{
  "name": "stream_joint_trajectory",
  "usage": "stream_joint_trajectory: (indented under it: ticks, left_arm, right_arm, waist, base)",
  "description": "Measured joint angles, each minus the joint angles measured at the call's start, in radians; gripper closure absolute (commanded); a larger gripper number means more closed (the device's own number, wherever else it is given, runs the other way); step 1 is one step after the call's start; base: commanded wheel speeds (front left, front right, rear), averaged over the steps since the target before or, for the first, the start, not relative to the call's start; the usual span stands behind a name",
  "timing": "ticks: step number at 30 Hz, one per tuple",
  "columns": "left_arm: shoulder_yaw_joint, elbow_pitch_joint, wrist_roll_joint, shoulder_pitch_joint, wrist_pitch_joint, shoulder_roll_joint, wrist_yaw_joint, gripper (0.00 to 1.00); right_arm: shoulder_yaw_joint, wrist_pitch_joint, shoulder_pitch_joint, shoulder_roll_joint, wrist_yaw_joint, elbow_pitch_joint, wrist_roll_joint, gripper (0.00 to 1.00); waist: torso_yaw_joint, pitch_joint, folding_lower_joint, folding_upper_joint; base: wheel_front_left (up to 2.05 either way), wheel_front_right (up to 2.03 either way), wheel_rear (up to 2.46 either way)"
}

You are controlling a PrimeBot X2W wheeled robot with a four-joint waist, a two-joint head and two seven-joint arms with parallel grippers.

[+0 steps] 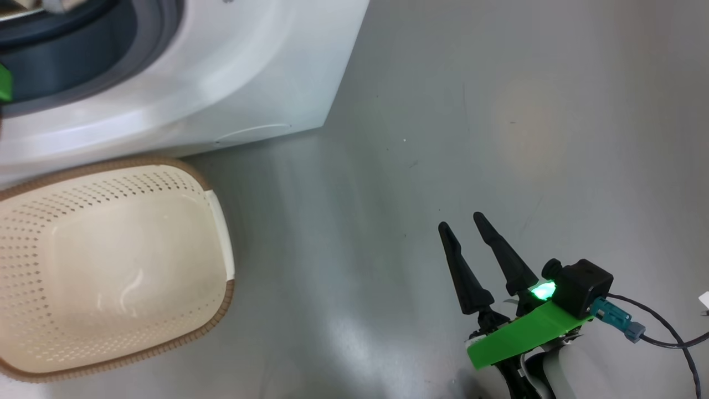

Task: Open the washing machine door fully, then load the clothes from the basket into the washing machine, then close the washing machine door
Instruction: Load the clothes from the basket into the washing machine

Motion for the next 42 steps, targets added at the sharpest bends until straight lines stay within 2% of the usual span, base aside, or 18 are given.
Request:
stream_joint_trajectory:
  ticks: [14,25,42]
  left_arm:
    - [-0.058,0.002,-0.053,-0.126,-0.042,0.078,-0.005,1.0]
    - [-0.094,0.009,-0.067,-0.243,-0.079,0.171,-0.005,1.0]
    - [-0.194,0.012,-0.12,-0.34,-0.13,0.211,-0.005,1.0]
  right_arm:
    - [0.022,0.0,0.0,0.0,0.0,-0.02,0.014,0.0]
    - [0.059,0.0,0.0,0.001,0.0,-0.036,0.035,0.0]
    - [0.086,0.0,0.0,0.002,0.0,-0.05,0.044,0.0]
  waist:
    - [-0.026,0.088,0.0,0.0]
    - [-0.052,0.177,0.0,0.0]
    - [-0.087,0.233,0.0,0.0]
  base:
    - [0.0,0.0,0.0]
    - [0.0,0.0,0.0]
    - [0.0,0.0,0.0]
